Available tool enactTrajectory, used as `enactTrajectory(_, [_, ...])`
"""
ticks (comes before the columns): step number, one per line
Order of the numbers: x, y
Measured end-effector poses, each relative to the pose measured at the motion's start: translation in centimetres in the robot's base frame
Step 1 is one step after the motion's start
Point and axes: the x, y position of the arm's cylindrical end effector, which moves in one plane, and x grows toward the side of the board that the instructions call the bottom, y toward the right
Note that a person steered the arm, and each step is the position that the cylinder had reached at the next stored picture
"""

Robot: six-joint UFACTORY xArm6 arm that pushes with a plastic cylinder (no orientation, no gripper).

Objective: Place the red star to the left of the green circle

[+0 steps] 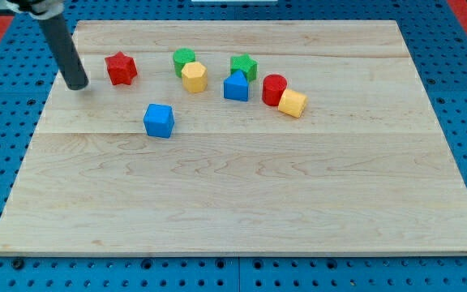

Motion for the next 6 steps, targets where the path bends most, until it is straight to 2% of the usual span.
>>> enactTrajectory(1, [-0.3,2.2])
enactTrajectory(3, [-3.8,5.2])
enactTrajectory(6, [-5.1,12.4])
